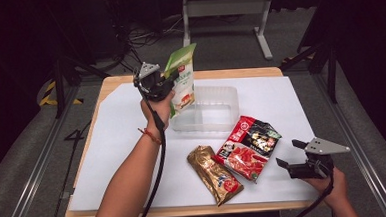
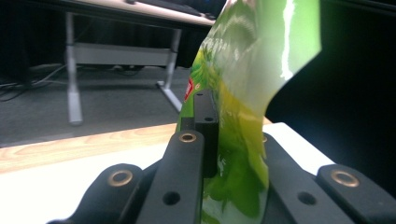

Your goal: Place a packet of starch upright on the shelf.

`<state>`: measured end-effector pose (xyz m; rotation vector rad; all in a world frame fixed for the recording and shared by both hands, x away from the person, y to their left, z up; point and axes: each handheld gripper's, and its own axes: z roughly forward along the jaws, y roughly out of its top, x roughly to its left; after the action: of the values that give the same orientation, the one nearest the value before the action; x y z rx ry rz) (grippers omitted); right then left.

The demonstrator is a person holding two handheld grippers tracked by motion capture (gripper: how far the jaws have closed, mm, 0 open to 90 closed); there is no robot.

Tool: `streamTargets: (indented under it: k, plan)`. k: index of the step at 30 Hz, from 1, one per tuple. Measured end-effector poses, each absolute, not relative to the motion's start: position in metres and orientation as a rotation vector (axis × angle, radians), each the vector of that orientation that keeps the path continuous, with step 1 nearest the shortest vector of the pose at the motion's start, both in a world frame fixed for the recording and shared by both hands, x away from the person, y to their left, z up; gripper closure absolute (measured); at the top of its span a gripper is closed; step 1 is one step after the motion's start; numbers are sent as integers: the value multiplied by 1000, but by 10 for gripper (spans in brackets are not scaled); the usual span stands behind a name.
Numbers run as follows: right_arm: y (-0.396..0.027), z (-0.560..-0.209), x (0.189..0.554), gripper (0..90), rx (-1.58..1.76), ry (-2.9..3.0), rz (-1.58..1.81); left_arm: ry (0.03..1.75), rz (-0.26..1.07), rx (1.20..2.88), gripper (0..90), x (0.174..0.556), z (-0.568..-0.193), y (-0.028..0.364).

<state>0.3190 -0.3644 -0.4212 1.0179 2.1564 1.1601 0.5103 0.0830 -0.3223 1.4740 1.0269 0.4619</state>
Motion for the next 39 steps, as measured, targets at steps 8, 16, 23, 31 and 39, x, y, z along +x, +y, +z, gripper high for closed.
streamTargets:
  k: [8,16,23,31,39]
  plan:
    - [-364,-421,319,116,1012,2157,1157,1077,499,1440,899,522,-328,80]
    - [-363,-422,318,116,1012,2162,1151,1059,467,1441,898,523,-344,74]
    - [-363,-422,318,116,1012,2163,1149,992,466,1497,884,516,-356,71]
    - [-363,-422,318,116,1010,2167,1141,868,454,1603,788,505,-355,76]
    - [-362,-423,318,116,1016,2175,1131,750,452,1702,783,493,-356,98]
